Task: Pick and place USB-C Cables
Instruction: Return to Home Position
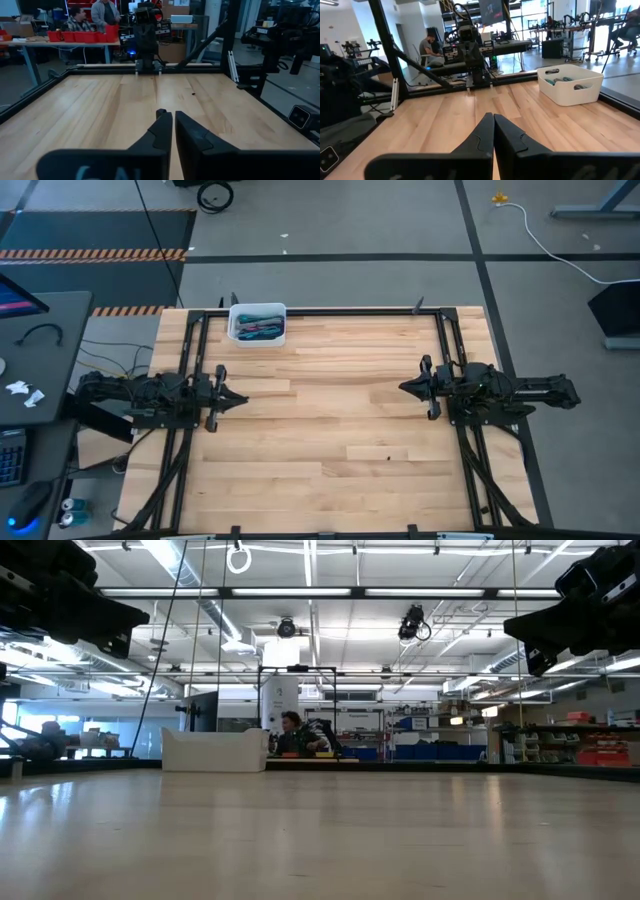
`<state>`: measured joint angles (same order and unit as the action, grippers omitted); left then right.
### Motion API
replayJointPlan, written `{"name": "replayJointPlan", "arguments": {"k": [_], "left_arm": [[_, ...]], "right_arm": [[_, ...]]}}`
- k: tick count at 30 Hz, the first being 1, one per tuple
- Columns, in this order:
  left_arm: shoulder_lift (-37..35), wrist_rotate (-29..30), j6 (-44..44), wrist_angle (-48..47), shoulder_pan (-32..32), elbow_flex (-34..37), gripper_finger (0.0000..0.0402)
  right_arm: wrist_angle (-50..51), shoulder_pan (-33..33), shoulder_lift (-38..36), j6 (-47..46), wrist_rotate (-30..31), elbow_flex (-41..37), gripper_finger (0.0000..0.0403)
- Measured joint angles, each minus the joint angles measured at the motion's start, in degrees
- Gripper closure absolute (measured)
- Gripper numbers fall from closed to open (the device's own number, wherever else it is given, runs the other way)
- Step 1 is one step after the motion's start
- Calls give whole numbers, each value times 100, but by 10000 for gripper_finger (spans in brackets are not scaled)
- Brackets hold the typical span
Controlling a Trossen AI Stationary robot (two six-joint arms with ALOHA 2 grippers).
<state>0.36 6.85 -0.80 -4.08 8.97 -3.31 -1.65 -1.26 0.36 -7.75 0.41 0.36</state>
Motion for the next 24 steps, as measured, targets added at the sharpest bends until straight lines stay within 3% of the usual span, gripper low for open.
{"name": "replayJointPlan", "arguments": {"k": [24], "left_arm": [[0,-1,-2,5,0,-2,368]], "right_arm": [[0,0,0,-2,0,0,394]]}}
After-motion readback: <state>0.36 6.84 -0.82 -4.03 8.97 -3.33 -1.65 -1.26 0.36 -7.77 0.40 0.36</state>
